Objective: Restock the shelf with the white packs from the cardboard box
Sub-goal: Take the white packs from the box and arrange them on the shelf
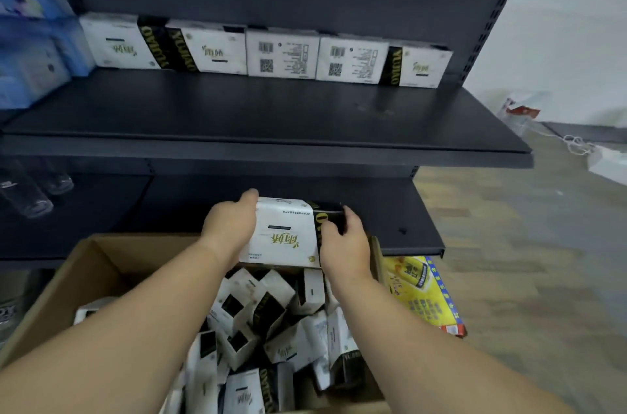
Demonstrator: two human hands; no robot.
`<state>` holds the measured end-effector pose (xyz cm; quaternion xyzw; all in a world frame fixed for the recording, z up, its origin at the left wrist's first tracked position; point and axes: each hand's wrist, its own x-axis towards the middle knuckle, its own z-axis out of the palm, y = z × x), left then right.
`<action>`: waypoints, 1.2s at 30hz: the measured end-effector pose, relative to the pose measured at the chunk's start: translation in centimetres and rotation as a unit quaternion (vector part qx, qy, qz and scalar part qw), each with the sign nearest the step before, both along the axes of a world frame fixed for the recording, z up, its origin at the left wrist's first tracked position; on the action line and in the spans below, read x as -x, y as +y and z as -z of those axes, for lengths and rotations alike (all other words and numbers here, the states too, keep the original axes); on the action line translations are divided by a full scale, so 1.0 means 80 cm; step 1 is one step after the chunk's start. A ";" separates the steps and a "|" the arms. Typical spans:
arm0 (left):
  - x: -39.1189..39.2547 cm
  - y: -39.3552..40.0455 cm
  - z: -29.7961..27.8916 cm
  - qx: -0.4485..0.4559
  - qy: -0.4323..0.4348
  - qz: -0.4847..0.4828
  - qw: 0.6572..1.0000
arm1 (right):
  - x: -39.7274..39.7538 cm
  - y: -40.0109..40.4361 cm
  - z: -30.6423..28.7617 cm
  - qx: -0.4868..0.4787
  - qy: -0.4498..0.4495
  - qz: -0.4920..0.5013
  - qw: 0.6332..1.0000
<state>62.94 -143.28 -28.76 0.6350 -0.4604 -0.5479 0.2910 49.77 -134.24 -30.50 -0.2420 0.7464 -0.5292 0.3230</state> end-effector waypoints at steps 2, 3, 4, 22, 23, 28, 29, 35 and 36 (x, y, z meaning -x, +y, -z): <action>0.019 0.017 -0.016 0.017 0.006 0.002 1.000 | 0.021 0.018 -0.012 0.016 0.010 -0.003 1.000; 0.028 0.027 -0.025 0.027 0.010 0.001 1.000 | 0.032 0.027 -0.017 0.029 0.017 -0.004 0.999; 0.037 0.035 -0.033 0.040 0.010 -0.003 0.999 | 0.043 0.034 -0.024 0.039 0.024 -0.003 0.999; 0.019 0.028 -0.177 0.180 0.068 -0.018 0.981 | 0.039 -0.003 -0.156 0.165 0.049 -0.045 0.984; 0.013 0.020 -0.184 0.185 0.073 -0.012 0.980 | 0.033 -0.009 -0.166 0.172 0.053 -0.044 0.983; -0.019 -0.024 -0.217 0.228 0.114 0.022 0.967 | 0.000 -0.049 -0.202 0.213 0.053 -0.019 0.975; -0.023 -0.031 -0.222 0.239 0.115 0.029 0.964 | -0.006 -0.057 -0.207 0.215 0.051 -0.011 0.975; -0.033 -0.064 -0.226 0.258 0.111 0.057 0.958 | -0.016 -0.079 -0.215 0.220 0.059 0.032 0.973; -0.031 -0.067 -0.223 0.262 0.111 0.060 0.957 | -0.014 -0.081 -0.215 0.218 0.059 0.036 0.973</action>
